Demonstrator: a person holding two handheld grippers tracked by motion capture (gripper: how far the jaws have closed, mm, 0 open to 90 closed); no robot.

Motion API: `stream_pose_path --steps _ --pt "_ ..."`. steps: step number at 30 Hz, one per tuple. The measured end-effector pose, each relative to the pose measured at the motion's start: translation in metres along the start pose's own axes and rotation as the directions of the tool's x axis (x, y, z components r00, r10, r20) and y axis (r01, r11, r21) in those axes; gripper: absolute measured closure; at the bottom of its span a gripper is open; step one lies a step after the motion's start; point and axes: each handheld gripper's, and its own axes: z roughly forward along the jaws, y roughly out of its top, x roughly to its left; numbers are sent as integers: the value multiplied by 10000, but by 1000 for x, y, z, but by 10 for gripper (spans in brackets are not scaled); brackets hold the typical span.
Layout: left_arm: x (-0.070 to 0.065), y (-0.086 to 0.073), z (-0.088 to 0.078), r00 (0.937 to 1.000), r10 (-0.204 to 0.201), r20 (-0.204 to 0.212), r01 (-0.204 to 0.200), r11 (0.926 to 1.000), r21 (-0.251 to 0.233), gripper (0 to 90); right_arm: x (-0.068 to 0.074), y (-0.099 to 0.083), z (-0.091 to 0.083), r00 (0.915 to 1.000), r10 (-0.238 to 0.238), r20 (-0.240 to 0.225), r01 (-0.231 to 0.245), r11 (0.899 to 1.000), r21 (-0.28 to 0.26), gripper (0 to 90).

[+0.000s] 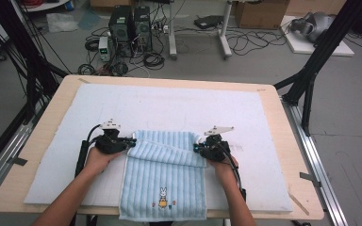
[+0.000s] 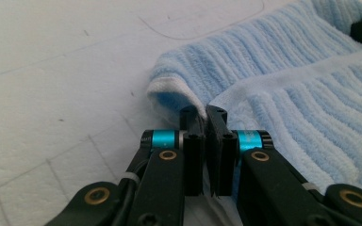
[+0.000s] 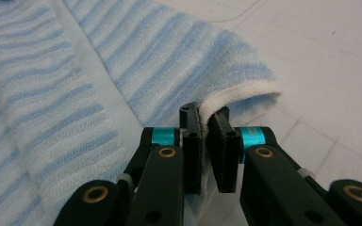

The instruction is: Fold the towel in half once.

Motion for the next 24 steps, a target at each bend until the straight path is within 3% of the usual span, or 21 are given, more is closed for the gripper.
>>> stream_pose_path --steps 5,15,20,24 --pt "6 2 1 9992 -396 -48 395 9987 -321 855 -4 6 4 9997 18 229 -15 9999 -130 842" --pt "18 38 23 9990 -90 -446 70 9990 -447 852 -22 26 14 9946 296 991 -267 9992 -312 843" --pt "27 44 32 9983 -330 -481 310 9987 -412 845 -33 35 17 9923 556 1110 -515 9979 -395 842" --pt "32 51 35 9976 -304 -627 274 9985 -479 845 -38 41 20 9924 656 1039 -598 9965 -581 842"
